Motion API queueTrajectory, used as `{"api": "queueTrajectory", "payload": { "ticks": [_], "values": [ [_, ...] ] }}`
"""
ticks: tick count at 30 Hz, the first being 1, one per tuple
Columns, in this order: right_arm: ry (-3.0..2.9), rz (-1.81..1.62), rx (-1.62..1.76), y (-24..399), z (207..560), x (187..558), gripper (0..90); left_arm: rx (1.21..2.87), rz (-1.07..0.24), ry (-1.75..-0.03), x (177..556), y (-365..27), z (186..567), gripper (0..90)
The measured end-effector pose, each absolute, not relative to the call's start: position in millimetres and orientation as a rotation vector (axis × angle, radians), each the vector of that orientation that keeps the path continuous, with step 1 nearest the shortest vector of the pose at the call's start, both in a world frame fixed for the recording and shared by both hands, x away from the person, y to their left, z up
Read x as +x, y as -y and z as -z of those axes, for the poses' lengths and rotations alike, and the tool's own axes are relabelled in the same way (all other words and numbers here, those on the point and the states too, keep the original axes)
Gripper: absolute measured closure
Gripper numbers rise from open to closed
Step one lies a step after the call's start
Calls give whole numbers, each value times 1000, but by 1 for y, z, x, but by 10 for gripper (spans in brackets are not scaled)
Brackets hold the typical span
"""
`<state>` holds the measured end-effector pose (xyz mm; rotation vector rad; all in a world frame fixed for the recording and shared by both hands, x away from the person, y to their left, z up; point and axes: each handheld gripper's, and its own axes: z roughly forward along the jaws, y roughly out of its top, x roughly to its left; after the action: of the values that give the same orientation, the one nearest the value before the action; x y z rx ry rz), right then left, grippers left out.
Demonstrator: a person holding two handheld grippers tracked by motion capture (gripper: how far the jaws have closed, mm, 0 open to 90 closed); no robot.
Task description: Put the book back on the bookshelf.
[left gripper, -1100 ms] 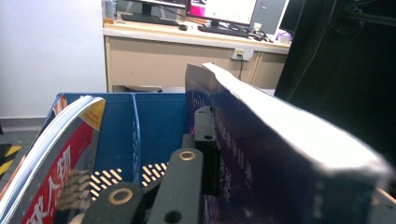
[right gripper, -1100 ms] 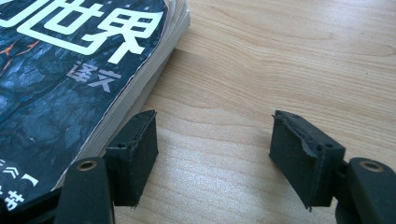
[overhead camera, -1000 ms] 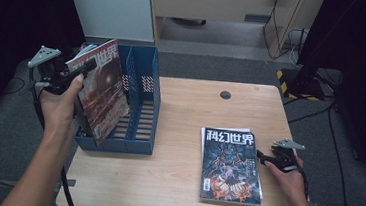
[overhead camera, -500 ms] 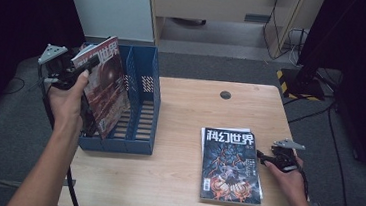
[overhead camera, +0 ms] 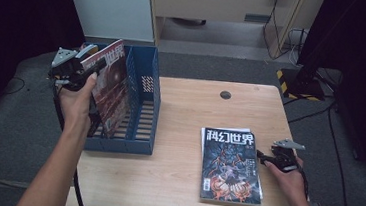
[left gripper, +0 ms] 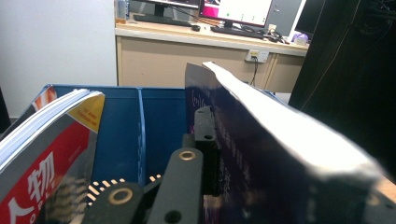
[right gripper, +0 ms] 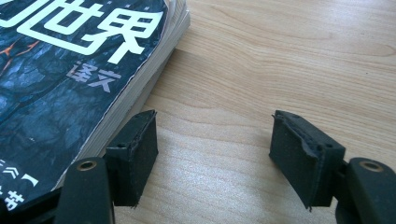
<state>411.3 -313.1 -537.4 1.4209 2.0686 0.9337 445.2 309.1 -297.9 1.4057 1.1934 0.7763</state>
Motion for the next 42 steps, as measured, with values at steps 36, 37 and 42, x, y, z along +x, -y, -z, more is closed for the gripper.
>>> {"api": "queueTrajectory", "payload": {
  "ticks": [36, 37, 42],
  "values": [
    [-2068, -933, 1421, 313, 537, 411, 322, 1376, -797, -1196, 447, -309, 327, 835],
    [-2068, -933, 1421, 313, 537, 411, 322, 1374, -798, -1198, 447, -309, 327, 835],
    [-2068, -934, 1421, 313, 537, 411, 322, 1373, -820, -1208, 446, -310, 328, 835]
  ]
}}
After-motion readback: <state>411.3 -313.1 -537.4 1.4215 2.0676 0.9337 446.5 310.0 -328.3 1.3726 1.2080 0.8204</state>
